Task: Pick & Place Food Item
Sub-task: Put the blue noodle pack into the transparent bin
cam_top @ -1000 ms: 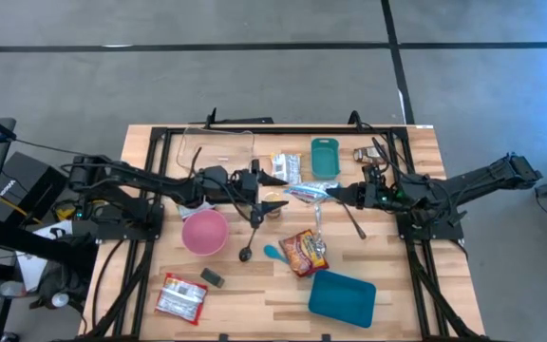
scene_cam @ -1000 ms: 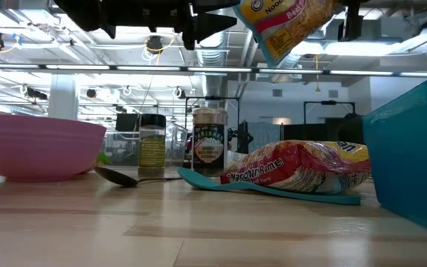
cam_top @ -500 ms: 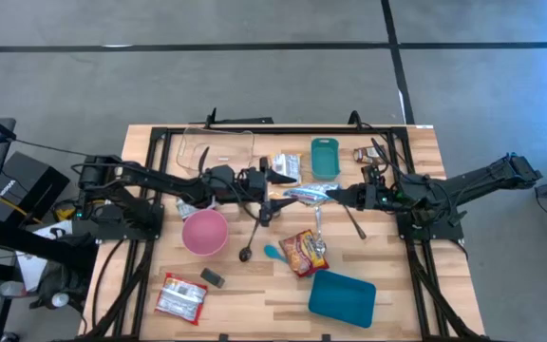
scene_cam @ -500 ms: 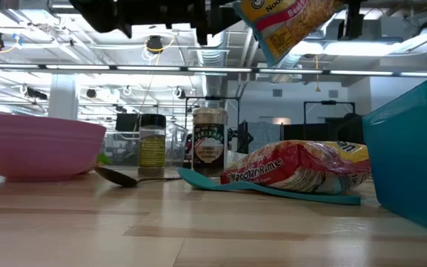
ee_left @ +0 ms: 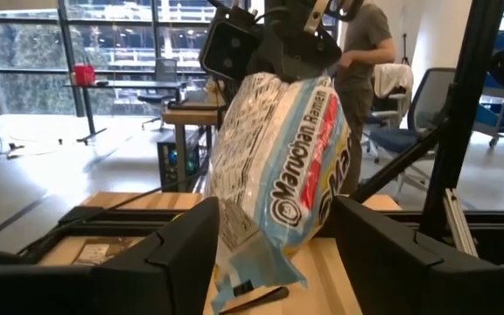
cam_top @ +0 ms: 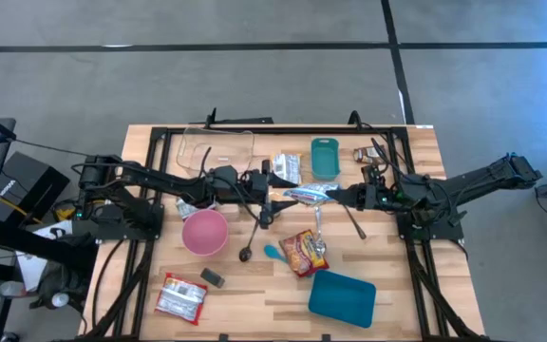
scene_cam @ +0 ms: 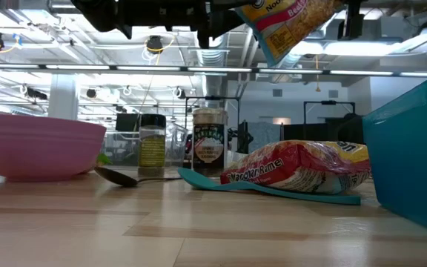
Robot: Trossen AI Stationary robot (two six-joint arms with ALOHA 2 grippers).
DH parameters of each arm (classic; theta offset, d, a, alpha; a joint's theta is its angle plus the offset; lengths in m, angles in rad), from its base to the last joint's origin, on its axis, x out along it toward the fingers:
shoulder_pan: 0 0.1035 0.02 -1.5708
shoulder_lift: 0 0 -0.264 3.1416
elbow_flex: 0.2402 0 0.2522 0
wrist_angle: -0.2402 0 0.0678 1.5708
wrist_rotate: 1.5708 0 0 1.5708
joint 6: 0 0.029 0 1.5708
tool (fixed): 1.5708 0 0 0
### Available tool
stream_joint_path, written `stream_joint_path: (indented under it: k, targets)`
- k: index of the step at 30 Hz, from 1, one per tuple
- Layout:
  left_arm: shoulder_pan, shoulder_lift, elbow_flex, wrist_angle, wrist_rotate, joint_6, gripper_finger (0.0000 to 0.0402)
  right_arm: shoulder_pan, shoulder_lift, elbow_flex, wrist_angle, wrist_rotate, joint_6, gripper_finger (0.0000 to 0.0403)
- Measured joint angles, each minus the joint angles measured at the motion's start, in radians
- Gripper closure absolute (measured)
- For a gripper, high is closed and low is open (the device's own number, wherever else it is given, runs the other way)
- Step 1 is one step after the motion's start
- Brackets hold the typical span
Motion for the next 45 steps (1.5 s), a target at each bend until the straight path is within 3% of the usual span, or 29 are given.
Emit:
stream_joint_path:
  k: [33, 38, 45]
  targets:
    - [0.0, 0.0, 0.0, 0.0, 0.001, -0.064, 0.0396, 0.0, 0.0, 0.0, 0.0, 0.0, 0.026, 0.0403]
    - [0.0, 0.0, 0.0, 0.0, 0.001, -0.064, 0.04, 0.0, -0.002, 0.0, 0.0, 0.0, 0.026, 0.0393]
    - [0.0, 0.0, -0.001, -0.004, 0.0, -0.064, 0.0401, 0.0, -0.011, 0.001, 0.004, 0.0, 0.026, 0.0337]
